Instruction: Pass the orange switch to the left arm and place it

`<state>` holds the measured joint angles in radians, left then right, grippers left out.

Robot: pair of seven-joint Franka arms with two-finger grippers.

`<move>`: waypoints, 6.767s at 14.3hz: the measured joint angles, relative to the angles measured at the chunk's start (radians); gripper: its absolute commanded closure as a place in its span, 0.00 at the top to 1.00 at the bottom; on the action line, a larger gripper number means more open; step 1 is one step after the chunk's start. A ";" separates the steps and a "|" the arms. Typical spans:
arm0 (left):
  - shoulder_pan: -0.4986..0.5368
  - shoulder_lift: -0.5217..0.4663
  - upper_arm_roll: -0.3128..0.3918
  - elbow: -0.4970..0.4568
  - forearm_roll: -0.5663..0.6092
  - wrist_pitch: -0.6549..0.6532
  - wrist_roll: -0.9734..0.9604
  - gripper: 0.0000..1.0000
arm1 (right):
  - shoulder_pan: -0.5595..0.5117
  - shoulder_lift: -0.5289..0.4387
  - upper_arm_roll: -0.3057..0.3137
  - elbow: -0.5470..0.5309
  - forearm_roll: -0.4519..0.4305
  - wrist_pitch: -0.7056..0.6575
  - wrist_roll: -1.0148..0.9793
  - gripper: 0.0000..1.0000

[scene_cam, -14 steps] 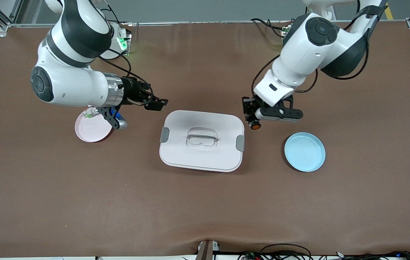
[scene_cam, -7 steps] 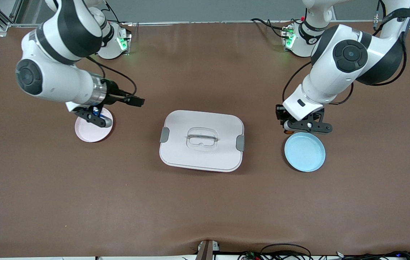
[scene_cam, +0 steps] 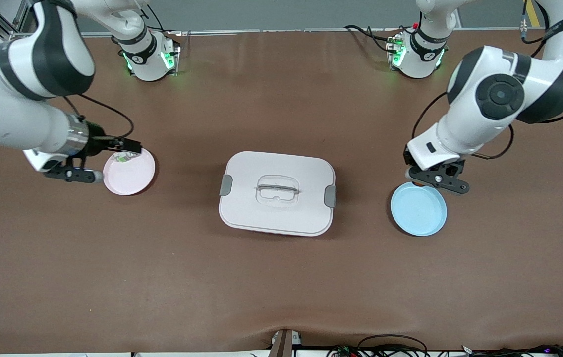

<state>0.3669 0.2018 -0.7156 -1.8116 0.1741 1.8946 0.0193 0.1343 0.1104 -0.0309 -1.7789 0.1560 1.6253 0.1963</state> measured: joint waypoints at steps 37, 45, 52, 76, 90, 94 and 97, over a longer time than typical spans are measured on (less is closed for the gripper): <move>0.150 0.469 -0.001 -0.149 0.590 0.438 0.494 1.00 | -0.153 -0.018 0.004 0.321 -0.233 -0.103 -0.245 1.00; 0.109 0.457 -0.088 0.102 0.446 0.169 0.318 1.00 | -0.167 -0.018 0.003 0.326 -0.174 -0.068 -0.245 1.00; -0.063 0.422 -0.093 0.343 0.402 -0.096 -0.037 1.00 | -0.188 -0.111 0.007 0.186 -0.143 0.005 -0.245 1.00; -0.430 -0.125 0.695 0.360 -0.162 -0.285 -0.200 1.00 | -0.184 -0.131 0.013 0.189 -0.143 -0.011 -0.245 1.00; -0.426 -0.135 0.698 0.359 -0.162 -0.422 -0.200 1.00 | -0.184 -0.131 0.012 0.189 -0.144 -0.011 -0.245 1.00; -0.427 -0.132 0.698 0.364 -0.183 -0.422 -0.200 1.00 | -0.184 -0.131 0.011 0.189 -0.144 -0.011 -0.245 1.00; -0.427 -0.132 0.698 0.364 -0.185 -0.422 -0.200 1.00 | -0.185 -0.131 0.011 0.189 -0.144 -0.011 -0.245 1.00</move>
<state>-0.0600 0.0697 -0.0173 -1.4475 -0.0107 1.4725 -0.1808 -0.0502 -0.0209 -0.0196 -1.5896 0.0125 1.6146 -0.0491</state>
